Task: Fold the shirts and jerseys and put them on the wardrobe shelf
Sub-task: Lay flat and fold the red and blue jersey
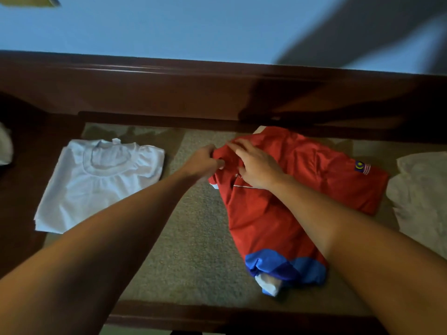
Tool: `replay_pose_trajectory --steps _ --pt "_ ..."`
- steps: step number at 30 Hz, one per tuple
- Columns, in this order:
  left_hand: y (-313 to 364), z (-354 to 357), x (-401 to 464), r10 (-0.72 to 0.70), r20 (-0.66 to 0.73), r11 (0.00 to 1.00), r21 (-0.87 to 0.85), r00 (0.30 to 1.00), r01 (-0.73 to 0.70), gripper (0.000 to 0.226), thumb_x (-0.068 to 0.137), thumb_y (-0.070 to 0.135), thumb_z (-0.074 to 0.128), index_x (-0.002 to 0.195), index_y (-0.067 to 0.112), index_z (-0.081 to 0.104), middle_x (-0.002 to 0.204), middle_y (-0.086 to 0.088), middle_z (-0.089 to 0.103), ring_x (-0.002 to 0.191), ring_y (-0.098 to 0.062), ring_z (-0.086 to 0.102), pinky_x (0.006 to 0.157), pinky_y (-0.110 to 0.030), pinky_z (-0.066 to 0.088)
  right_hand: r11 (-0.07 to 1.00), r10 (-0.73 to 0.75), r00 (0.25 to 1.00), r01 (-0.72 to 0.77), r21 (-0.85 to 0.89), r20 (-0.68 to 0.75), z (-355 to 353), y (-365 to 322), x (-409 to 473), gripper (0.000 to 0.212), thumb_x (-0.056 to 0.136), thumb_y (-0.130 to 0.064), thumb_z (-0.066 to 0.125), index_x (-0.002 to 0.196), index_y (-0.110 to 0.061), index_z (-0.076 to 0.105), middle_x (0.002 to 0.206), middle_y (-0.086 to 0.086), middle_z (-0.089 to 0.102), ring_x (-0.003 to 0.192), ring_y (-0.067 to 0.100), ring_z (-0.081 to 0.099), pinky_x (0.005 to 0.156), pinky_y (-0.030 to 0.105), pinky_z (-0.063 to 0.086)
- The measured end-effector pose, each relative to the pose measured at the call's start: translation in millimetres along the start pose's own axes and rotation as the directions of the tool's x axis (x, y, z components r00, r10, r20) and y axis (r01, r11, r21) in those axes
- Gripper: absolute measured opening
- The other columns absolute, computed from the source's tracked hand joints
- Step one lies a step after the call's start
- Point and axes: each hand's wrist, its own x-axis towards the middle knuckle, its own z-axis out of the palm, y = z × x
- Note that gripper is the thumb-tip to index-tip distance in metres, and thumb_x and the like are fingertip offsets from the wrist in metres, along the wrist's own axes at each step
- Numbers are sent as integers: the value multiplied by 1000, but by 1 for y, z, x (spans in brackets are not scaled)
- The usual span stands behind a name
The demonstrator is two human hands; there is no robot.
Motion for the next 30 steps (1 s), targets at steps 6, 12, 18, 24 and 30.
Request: replay_pose_trajectory --steps 6,12,18,24,30 --pt "7 -17 -2 -49 251 968 -225 967 107 49 72 26 88 110 15 59 99 -6 72 85 -25 72 73 -33 57 991 99 970 -116 -66 -223 -11 4 -6 22 91 -16 62 113 -17 63 114 6 60 102 36 65 75 43 50" --pt "24 -56 16 147 -35 829 549 989 -103 48 71 29 83 114 14 68 109 -12 68 101 -33 67 87 -41 56 989 66 844 -127 -78 -532 -16 3 -6 25 79 0 69 94 -17 57 92 6 57 75 35 64 53 39 46" --pt "-7 -40 21 195 -242 853 521 951 -42 101 74 45 77 156 26 20 157 -18 22 145 -42 20 115 -54 22 945 296 928 -318 -69 -226 5 0 4 51 89 -30 71 136 -22 52 130 6 50 113 32 60 81 42 52" --pt "-58 -22 21 -172 -276 954 192 946 229 87 82 40 78 146 4 31 144 -22 37 135 -42 39 108 -47 39 958 281 951 -287 -27 -127 28 4 1 86 91 -50 67 159 -26 19 157 9 27 127 34 54 89 45 52" --pt "-41 -28 26 -341 -171 909 -310 924 278 50 78 31 84 115 2 65 100 -8 70 86 -23 66 66 -27 48 940 337 937 -340 -16 -97 32 4 2 102 91 -51 67 160 -37 -8 166 14 -3 138 40 44 95 48 51"
